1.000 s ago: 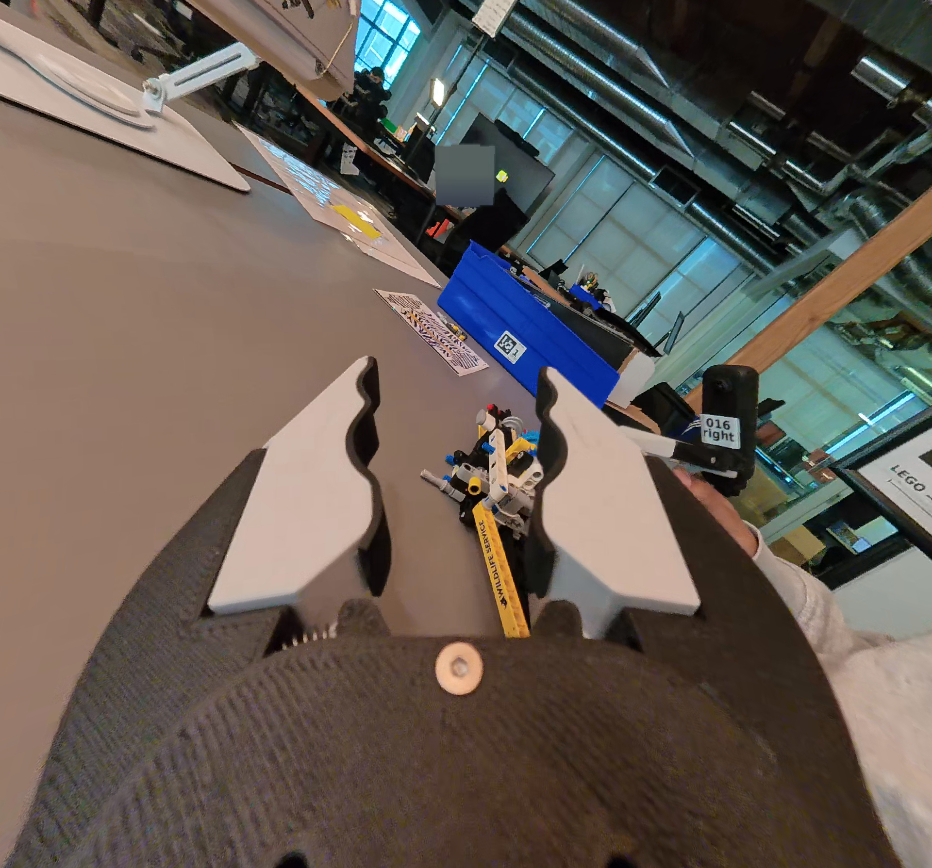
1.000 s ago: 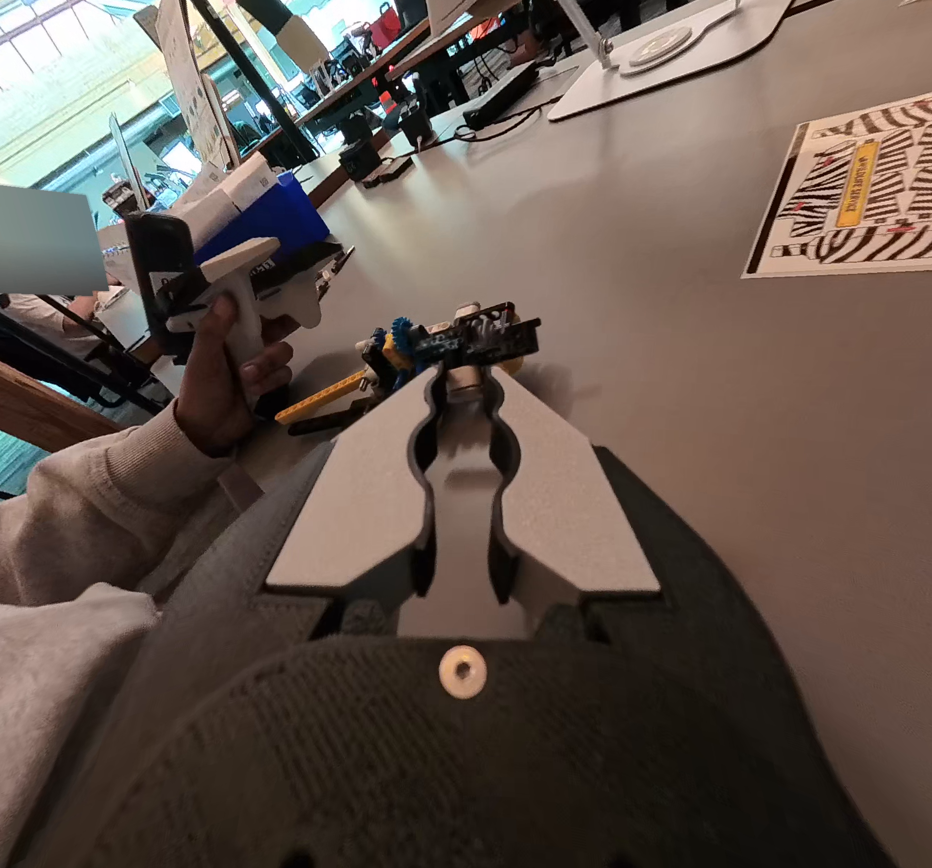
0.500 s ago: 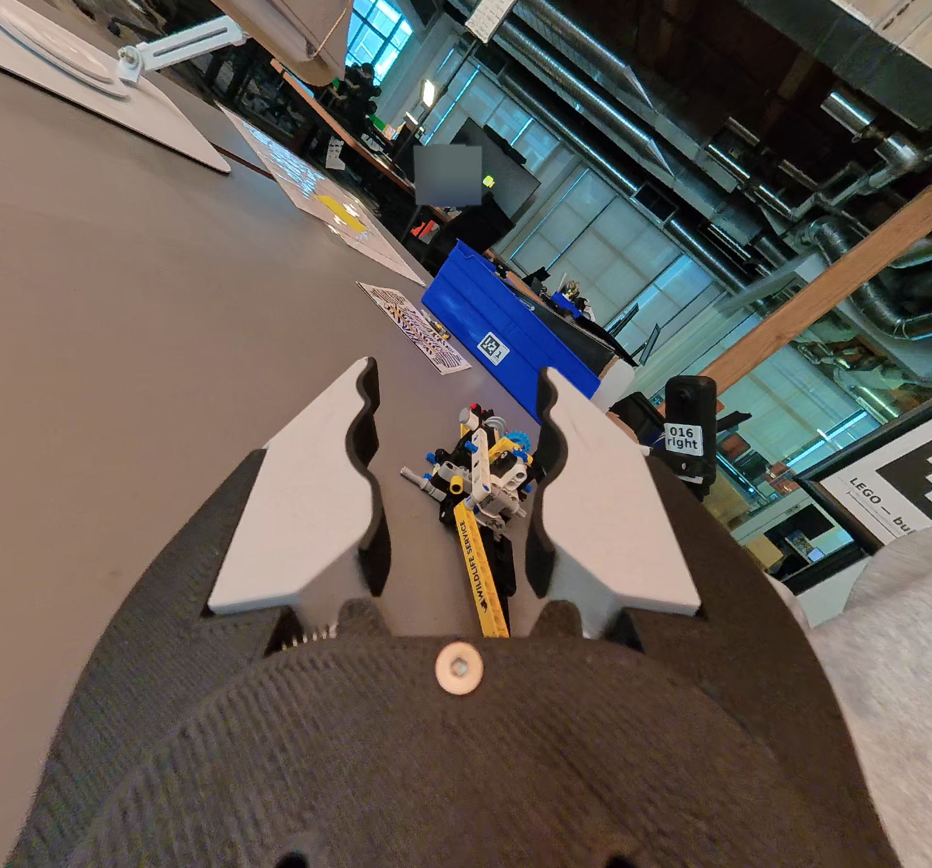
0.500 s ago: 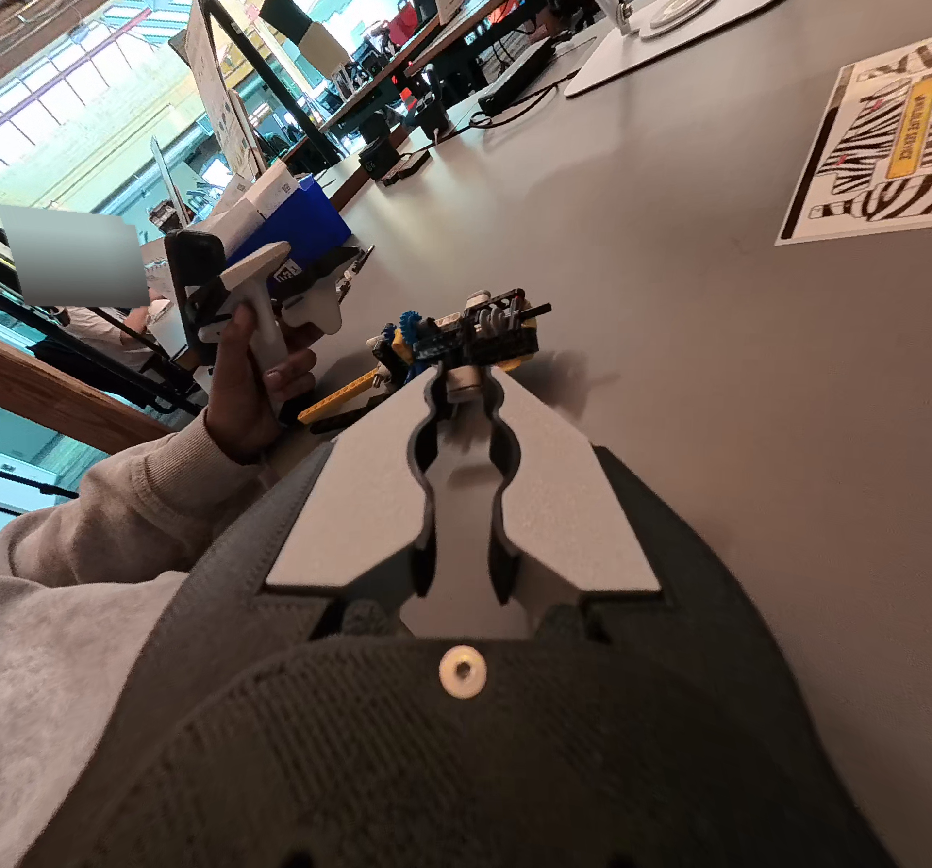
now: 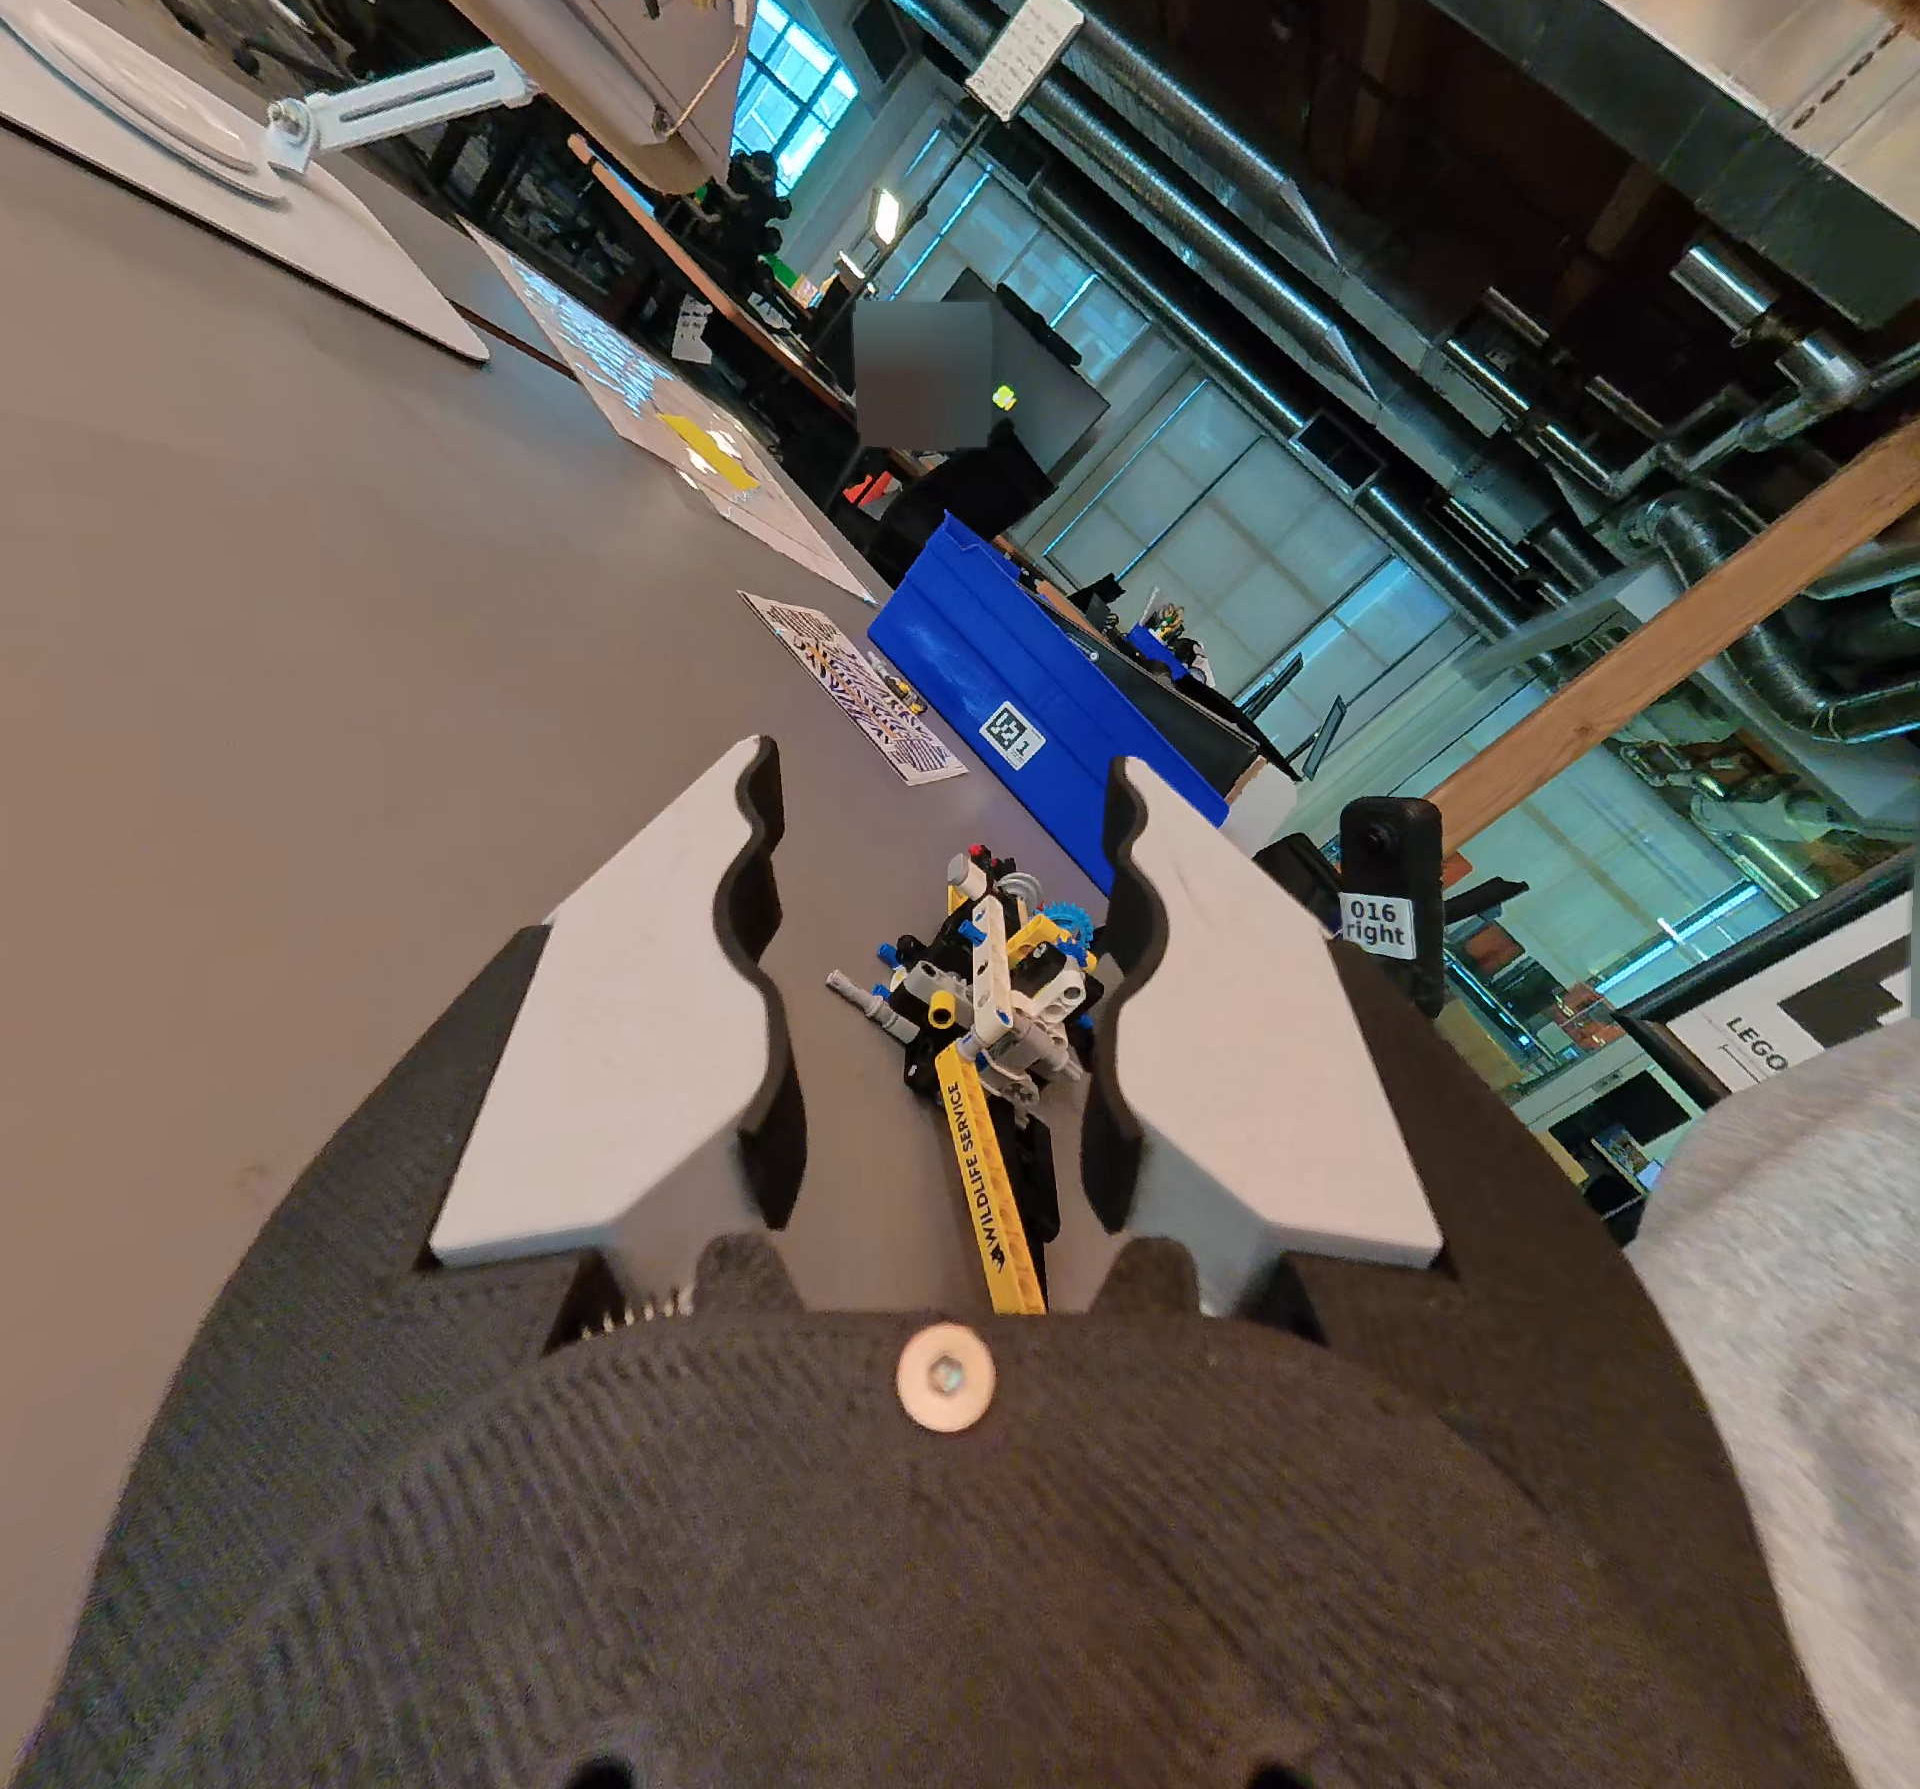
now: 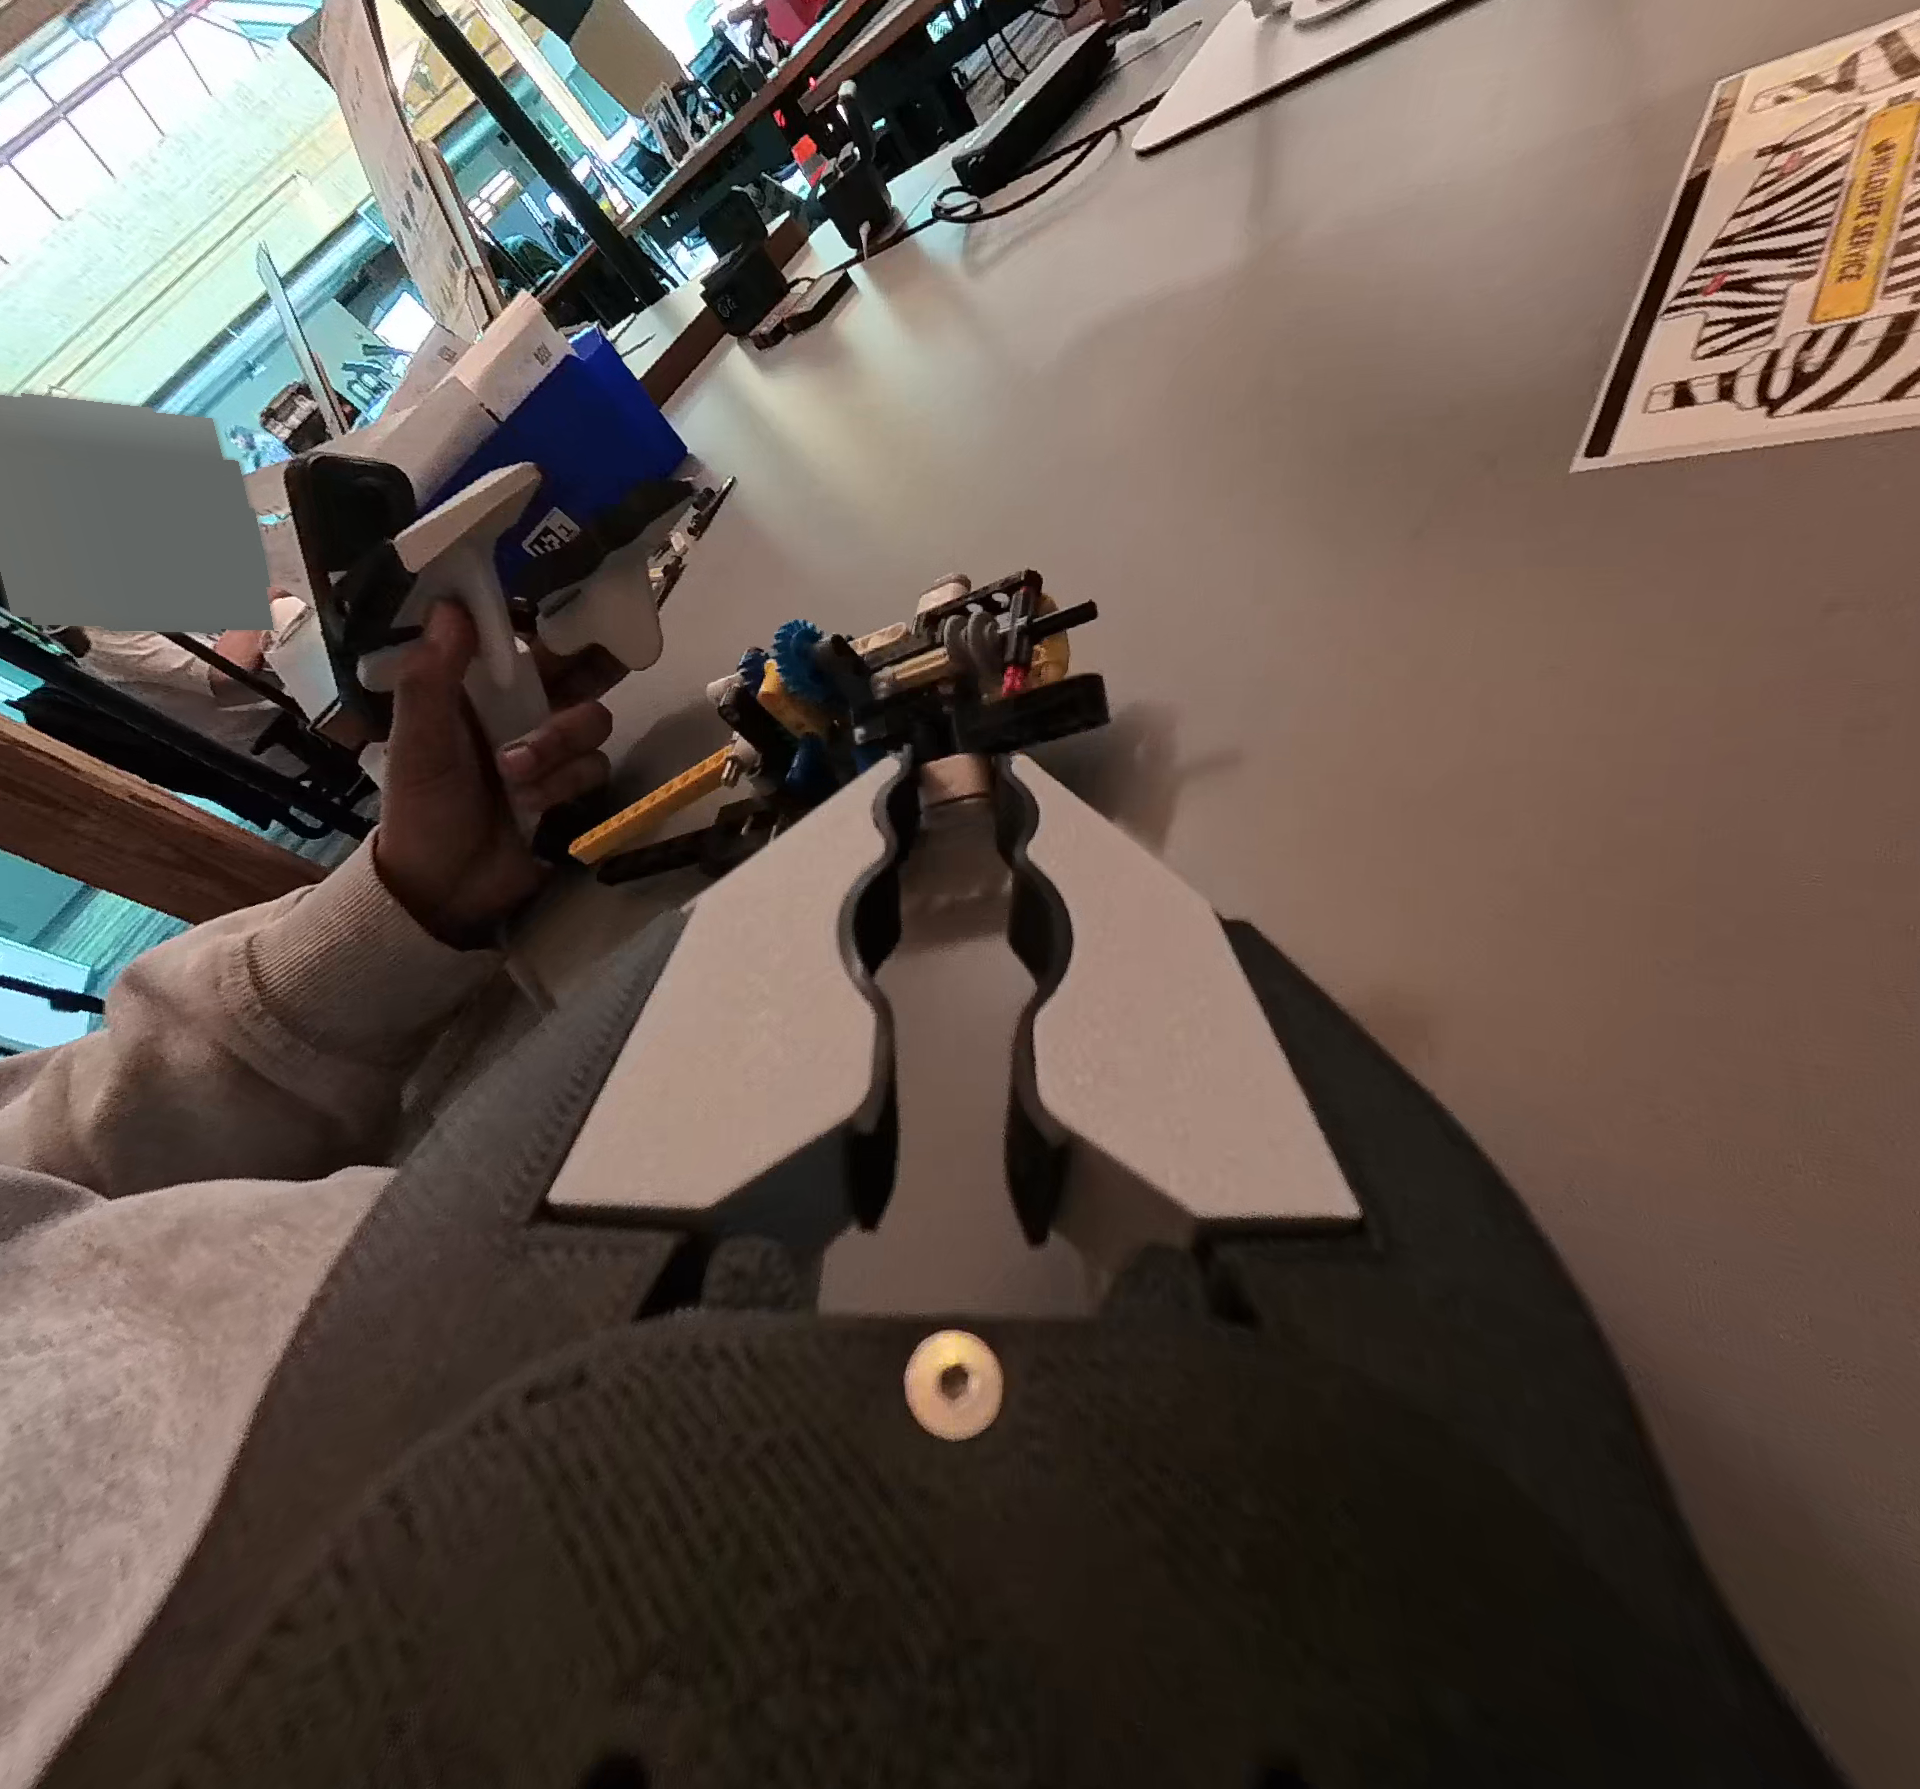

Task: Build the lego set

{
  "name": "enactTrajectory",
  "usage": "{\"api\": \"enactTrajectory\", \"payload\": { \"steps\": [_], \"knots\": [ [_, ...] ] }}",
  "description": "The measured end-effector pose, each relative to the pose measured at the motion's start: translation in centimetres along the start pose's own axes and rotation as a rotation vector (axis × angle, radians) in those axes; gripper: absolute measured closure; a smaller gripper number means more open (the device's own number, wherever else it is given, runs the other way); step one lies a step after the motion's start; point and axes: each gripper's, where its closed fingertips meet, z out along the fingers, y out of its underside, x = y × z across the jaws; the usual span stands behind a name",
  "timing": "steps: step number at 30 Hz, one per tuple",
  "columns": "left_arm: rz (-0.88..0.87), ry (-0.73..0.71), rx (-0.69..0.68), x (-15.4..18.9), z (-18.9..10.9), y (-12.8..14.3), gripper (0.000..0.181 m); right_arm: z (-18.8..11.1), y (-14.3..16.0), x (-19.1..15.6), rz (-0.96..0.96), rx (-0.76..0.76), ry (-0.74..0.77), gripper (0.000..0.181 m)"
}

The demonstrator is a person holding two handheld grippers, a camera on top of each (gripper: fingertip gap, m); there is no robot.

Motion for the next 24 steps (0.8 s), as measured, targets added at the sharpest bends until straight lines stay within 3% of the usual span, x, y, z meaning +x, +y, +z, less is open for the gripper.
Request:
{"api": "enactTrajectory", "payload": {
  "steps": [1, 24],
  "knots": [
    [-0.002, 0.001, 0.000, -0.02, 0.00, 0.00, 0.121, 0.12, 0.14, 0.08, 0.000, -0.010, 0.003, 0.169],
    [-0.015, 0.025, 0.008, 0.11, -0.03, -0.15, 0.119, 0.64, 0.45, 0.68, 0.066, -0.038, -0.003, 0.168]
  ]
}}
